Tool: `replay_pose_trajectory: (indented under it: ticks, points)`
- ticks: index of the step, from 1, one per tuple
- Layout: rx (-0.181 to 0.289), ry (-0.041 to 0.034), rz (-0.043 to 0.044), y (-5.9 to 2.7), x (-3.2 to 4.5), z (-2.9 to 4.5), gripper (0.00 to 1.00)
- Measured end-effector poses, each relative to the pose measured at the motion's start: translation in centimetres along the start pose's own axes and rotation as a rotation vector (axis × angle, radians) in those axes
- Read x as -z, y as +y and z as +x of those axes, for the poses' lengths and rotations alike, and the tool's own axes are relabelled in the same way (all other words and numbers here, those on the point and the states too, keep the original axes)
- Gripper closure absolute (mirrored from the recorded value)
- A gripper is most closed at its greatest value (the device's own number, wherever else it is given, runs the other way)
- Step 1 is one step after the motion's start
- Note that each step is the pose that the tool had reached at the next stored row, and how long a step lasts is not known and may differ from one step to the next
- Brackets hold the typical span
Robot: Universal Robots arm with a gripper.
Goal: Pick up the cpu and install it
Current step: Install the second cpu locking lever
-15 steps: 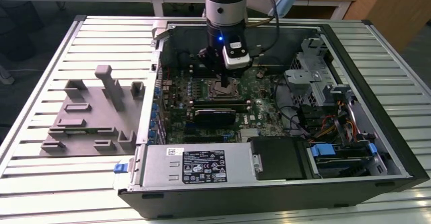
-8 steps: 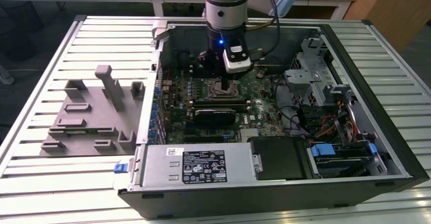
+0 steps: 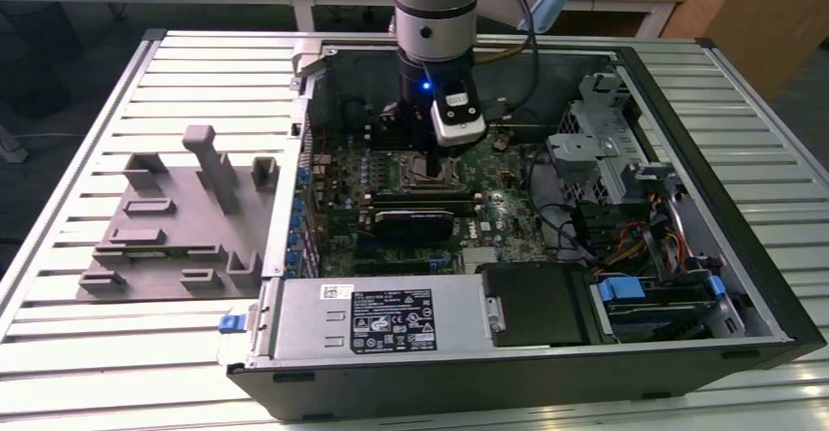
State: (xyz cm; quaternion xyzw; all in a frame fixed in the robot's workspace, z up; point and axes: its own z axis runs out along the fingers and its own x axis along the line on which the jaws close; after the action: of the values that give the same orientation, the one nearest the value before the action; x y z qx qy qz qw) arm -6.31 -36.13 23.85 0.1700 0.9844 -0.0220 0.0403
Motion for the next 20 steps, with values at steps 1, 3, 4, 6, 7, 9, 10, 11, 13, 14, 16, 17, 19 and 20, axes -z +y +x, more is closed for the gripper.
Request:
replay_pose_trajectory:
  ticks: [1,3,4,6,7,9,10,11,13,14,16,17,19,20]
  points:
    - [0.005,0.0000,-0.0008,-0.02,-0.06,0.00,0.89]
    - [0.017,0.0006,-0.0040,-0.04,-0.18,0.00,0.89]
    - [0.023,0.0014,-0.0073,-0.04,-0.25,0.01,0.89]
    - [0.033,0.0042,-0.0174,-0.04,-0.39,0.02,0.89]
    - [0.037,0.0062,-0.0243,-0.04,-0.46,0.02,0.89]
    - [0.043,0.0119,-0.0422,-0.06,-0.60,0.04,0.89]
    - [0.046,0.0151,-0.0521,-0.08,-0.66,0.06,0.89]
    - [0.048,0.0177,-0.0602,-0.10,-0.73,0.07,0.89]
    - [0.051,0.0236,-0.0787,-0.15,-0.85,0.09,0.89]
    - [0.052,0.0263,-0.0872,-0.19,-0.91,0.10,0.89]
    - [0.055,0.0300,-0.0987,-0.28,-1.02,0.11,0.89]
    - [0.056,0.0317,-0.1037,-0.33,-1.08,0.12,0.89]
    - [0.057,0.0360,-0.1168,-0.40,-1.20,0.17,0.89]
    - [0.058,0.0388,-0.1257,-0.44,-1.27,0.20,0.89]
